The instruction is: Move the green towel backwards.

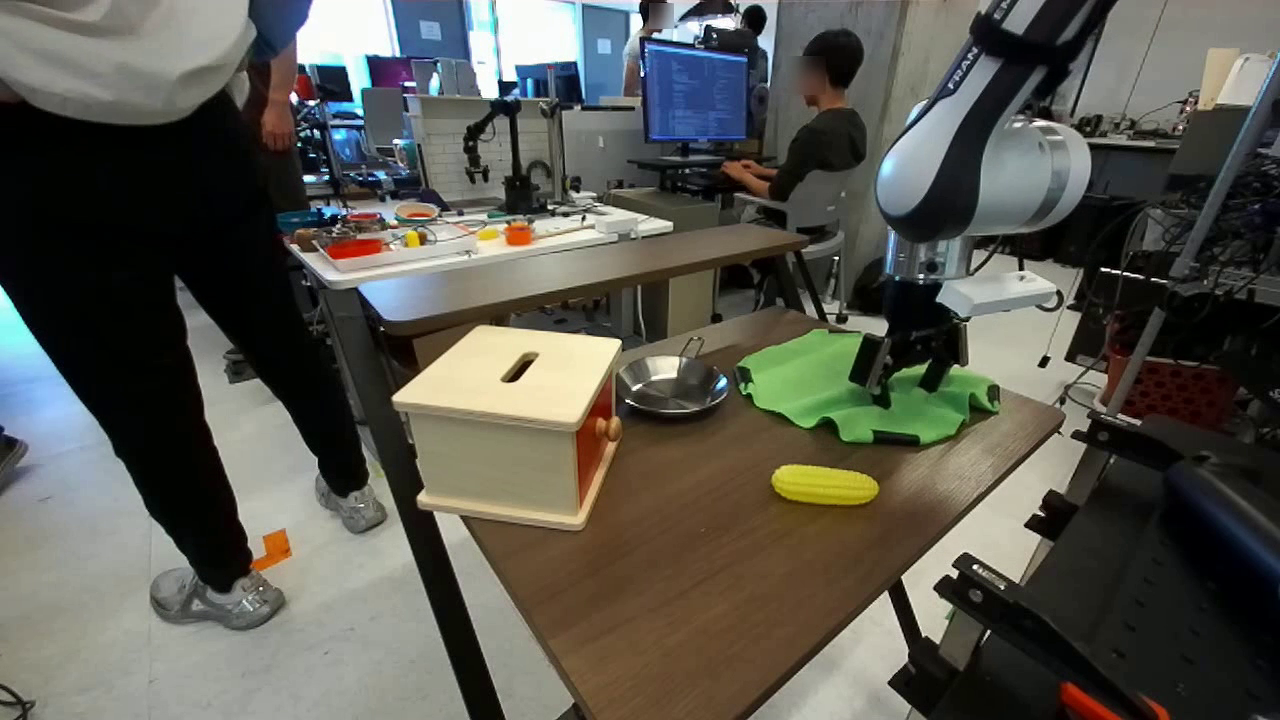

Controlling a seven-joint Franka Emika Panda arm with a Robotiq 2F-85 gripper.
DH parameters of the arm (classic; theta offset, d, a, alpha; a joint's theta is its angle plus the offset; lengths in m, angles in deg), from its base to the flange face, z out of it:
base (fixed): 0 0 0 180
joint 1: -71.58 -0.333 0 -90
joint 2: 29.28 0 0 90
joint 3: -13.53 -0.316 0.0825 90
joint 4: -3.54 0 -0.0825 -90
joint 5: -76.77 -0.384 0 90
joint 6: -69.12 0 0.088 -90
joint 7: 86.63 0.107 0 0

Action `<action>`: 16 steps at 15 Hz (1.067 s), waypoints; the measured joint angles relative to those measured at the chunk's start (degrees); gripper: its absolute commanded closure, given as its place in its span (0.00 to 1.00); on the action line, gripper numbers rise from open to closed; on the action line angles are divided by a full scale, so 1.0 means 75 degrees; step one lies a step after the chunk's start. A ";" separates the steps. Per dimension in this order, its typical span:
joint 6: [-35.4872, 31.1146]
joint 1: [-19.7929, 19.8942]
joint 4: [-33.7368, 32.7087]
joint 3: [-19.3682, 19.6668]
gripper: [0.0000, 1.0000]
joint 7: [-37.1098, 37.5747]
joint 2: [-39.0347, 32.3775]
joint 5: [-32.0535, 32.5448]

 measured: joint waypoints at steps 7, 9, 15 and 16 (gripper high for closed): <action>0.0648 -0.0305 -0.1621 0.0347 0.00 0.0640 -0.0860 0.0372; 0.0814 -0.0393 -0.2084 0.0405 0.00 0.0776 -0.1050 0.0480; 0.1283 -0.0524 -0.3299 0.0429 0.00 0.0872 -0.1633 0.0507; 0.1379 -0.0531 -0.3484 0.0429 0.00 0.0872 -0.1728 0.0507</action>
